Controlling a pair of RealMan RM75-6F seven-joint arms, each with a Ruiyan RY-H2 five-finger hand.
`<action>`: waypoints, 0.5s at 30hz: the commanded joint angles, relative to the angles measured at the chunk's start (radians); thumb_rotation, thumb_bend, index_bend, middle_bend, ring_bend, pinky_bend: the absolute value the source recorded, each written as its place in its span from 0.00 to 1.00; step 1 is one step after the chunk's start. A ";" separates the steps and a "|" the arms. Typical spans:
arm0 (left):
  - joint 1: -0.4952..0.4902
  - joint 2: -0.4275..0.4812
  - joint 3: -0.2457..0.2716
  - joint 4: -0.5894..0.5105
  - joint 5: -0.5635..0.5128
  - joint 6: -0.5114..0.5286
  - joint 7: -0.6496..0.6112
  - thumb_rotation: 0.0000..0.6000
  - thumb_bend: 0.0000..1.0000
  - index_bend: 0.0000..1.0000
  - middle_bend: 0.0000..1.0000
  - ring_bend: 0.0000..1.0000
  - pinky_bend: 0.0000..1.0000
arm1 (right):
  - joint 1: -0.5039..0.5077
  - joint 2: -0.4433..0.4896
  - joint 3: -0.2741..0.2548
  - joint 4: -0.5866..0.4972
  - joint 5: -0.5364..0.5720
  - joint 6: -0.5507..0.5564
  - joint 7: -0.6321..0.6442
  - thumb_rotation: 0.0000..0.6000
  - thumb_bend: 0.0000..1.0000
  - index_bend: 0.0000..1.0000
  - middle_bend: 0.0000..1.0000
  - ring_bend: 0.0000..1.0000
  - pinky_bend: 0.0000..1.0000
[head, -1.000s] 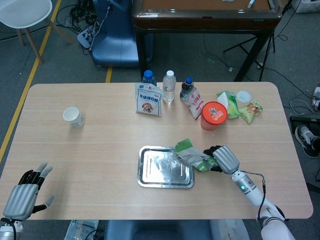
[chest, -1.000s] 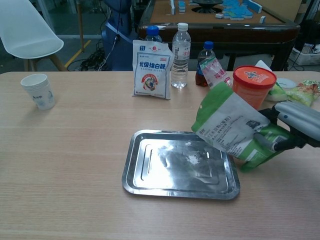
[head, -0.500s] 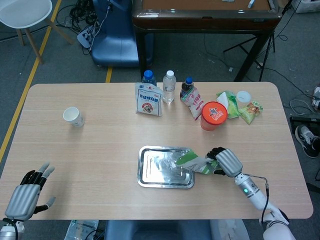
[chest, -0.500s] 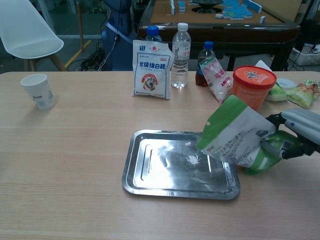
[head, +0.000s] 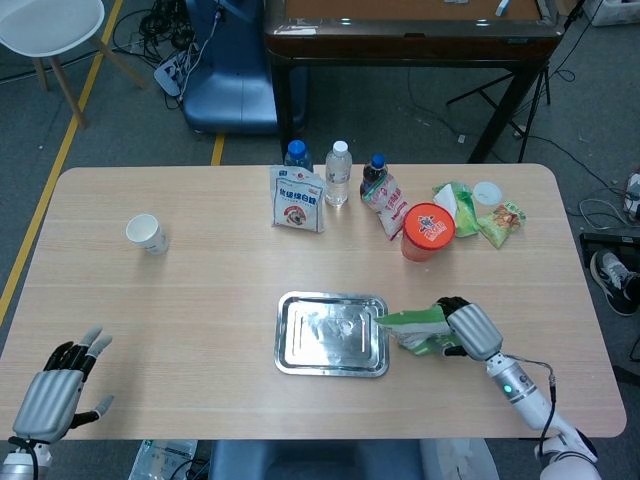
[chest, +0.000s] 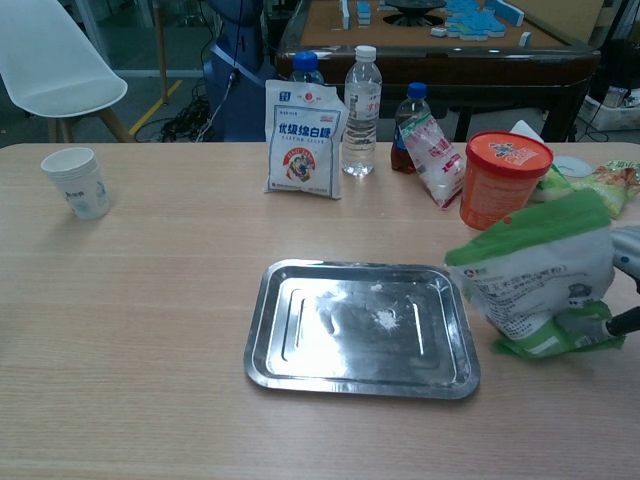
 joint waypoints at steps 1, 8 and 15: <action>0.000 -0.001 0.000 0.000 0.002 0.001 0.000 1.00 0.22 0.12 0.04 0.15 0.07 | -0.013 0.012 0.000 -0.007 0.002 0.005 -0.004 1.00 0.26 0.51 0.42 0.29 0.32; -0.005 0.003 -0.005 -0.002 0.004 0.000 -0.002 1.00 0.22 0.12 0.04 0.15 0.07 | -0.039 0.045 0.004 -0.033 0.009 0.021 -0.012 1.00 0.17 0.40 0.35 0.20 0.22; -0.014 0.004 -0.011 0.002 0.006 -0.006 -0.010 1.00 0.22 0.12 0.04 0.15 0.07 | -0.063 0.113 0.011 -0.104 0.018 0.051 -0.068 1.00 0.14 0.24 0.24 0.13 0.12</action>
